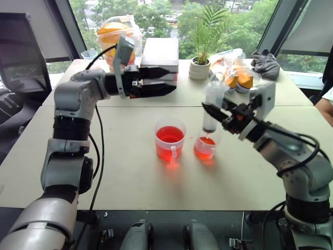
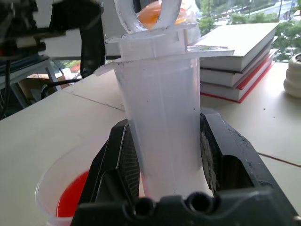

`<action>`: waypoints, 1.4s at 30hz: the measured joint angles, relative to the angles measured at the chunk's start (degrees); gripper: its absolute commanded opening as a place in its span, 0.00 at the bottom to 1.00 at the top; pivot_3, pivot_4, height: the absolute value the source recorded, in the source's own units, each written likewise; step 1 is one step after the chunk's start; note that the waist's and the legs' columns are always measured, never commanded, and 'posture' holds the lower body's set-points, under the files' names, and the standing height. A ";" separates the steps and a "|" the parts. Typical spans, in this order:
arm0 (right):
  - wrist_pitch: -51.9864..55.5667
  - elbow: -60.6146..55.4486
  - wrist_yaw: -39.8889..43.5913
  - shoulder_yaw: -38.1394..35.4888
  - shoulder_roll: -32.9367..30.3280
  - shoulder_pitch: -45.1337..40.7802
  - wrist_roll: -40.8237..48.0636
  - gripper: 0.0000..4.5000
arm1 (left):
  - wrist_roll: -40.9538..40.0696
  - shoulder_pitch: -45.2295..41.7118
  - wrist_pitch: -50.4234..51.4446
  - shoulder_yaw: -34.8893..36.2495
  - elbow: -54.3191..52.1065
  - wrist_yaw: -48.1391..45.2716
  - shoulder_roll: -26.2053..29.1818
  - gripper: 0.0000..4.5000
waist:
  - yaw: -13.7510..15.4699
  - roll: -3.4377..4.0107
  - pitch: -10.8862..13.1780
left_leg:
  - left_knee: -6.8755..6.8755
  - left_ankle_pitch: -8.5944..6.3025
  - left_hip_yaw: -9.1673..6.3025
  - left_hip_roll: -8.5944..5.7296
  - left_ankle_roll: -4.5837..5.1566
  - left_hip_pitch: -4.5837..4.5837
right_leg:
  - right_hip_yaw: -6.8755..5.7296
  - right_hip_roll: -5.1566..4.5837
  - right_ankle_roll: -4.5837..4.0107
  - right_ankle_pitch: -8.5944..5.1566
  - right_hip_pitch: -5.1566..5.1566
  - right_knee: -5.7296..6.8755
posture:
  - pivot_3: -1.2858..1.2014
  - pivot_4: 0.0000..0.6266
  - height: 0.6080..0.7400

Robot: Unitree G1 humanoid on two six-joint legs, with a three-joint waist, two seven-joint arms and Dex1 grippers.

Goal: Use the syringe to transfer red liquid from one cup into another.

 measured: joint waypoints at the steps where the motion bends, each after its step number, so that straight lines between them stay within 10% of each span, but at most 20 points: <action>1: 2.56 0.69 -1.08 -1.93 -1.09 -3.50 2.02 0.31 | -0.77 1.94 1.10 0.02 -1.64 0.56 0.22 0.99 | 0.00 0.00 0.00 | 0.00 0.00 0.00 0.00 0.00 0.00 | 0.00 -0.02 0.00 0.00 -0.03 0.02 | 0.52 0.24 1.00; 13: 36.61 19.72 -14.71 -11.32 -12.80 -26.90 9.99 0.31 | -5.63 10.31 5.75 1.94 -11.11 5.84 5.18 0.99 | 0.10 -0.05 -0.04 | -0.14 0.00 0.08 -0.01 0.00 -0.02 | 0.11 -0.28 -0.04 0.00 -0.13 0.00 | 0.52 0.24 1.00; 28: 35.73 50.79 -0.99 10.48 -15.16 -20.47 -8.07 0.31 | -8.31 15.41 6.36 2.64 -19.13 10.94 6.02 0.99 | -0.23 -0.17 -0.10 | -0.17 -0.03 0.30 -0.02 0.06 -0.11 | 0.23 -0.08 0.03 0.05 -0.27 -0.09 | 0.52 0.24 1.00; 35: 33.32 53.80 5.41 13.68 -15.01 -20.45 -11.76 0.98 | -9.63 17.38 7.75 2.65 -21.36 12.06 7.72 1.00 | -0.11 -0.17 -0.10 | -0.15 -0.03 0.31 -0.02 0.06 -0.10 | 0.24 -0.08 0.07 0.07 -0.25 -0.10 | 0.52 0.24 1.00; 42: 31.92 43.56 11.68 13.90 -20.97 -18.50 -12.41 0.98 | -10.48 18.04 8.70 2.56 -22.24 11.86 9.65 1.00 | 0.14 -0.16 -0.09 | -0.17 -0.04 0.29 -0.02 0.06 -0.12 | 0.22 -0.09 0.08 0.06 -0.28 -0.12 | 0.52 0.24 1.00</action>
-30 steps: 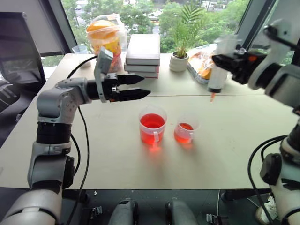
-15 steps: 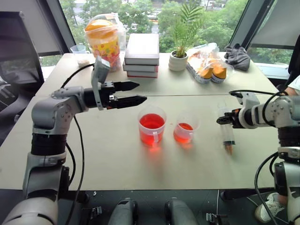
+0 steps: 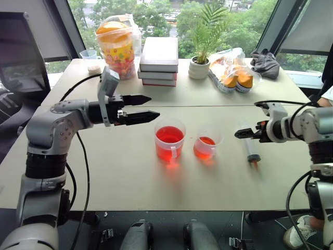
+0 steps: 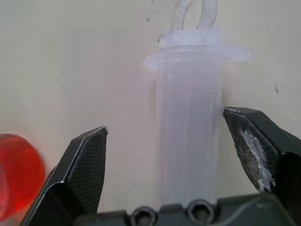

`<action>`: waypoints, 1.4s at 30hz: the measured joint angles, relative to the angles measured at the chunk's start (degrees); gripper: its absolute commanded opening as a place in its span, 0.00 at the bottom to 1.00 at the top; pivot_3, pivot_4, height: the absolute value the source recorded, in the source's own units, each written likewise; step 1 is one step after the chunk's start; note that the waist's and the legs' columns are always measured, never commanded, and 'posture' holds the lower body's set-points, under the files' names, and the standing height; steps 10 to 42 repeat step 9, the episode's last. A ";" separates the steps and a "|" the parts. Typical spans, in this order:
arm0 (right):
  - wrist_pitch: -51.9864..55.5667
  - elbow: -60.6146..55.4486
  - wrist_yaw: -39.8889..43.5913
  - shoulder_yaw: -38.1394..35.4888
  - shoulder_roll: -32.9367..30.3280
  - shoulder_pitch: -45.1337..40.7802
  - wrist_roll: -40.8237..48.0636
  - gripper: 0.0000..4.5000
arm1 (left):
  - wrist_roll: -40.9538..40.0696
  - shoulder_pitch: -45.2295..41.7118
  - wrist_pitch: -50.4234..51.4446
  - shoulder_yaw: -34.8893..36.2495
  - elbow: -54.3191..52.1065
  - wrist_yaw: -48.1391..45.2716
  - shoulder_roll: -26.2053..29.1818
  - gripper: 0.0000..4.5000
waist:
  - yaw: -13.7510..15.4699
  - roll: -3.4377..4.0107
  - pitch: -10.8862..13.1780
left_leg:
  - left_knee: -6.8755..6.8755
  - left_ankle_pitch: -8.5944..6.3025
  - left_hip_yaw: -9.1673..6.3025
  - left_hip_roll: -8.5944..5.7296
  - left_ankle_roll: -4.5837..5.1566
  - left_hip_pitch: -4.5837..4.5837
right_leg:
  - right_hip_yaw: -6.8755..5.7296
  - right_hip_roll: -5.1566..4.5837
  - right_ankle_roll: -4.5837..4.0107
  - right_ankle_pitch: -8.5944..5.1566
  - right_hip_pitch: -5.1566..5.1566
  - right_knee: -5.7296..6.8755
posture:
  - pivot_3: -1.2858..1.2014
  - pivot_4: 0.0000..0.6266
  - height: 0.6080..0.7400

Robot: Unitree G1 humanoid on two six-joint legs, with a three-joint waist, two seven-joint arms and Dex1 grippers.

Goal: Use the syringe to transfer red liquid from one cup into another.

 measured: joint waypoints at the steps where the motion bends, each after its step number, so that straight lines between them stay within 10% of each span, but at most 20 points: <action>1: -1.07 -3.05 1.53 -0.09 -2.25 0.66 0.04 0.98 | -0.08 0.37 0.07 0.01 -0.04 -0.05 0.57 1.00 | -0.03 0.00 0.00 | -0.01 -0.01 0.00 0.00 0.01 0.00 | 0.00 0.00 0.00 0.00 0.00 -0.01 | 0.52 0.24 1.00; 9: -7.27 -33.08 20.82 -17.75 -17.07 17.46 10.86 0.98 | -0.91 4.86 0.64 -0.27 -3.05 -1.85 4.84 1.00 | -0.19 -0.01 0.00 | -0.01 -0.03 0.00 0.06 0.04 0.08 | 0.00 -0.08 0.00 0.00 0.12 -0.09 | 0.52 0.24 1.00; 42: -7.27 -33.08 20.82 -17.75 -17.07 17.46 10.86 0.98 | -0.91 4.86 0.64 -0.27 -3.05 -1.85 4.84 1.00 | -0.19 -0.01 0.00 | -0.01 -0.03 0.00 0.06 0.04 0.08 | 0.00 -0.08 0.00 0.00 0.12 -0.09 | 0.52 0.24 1.00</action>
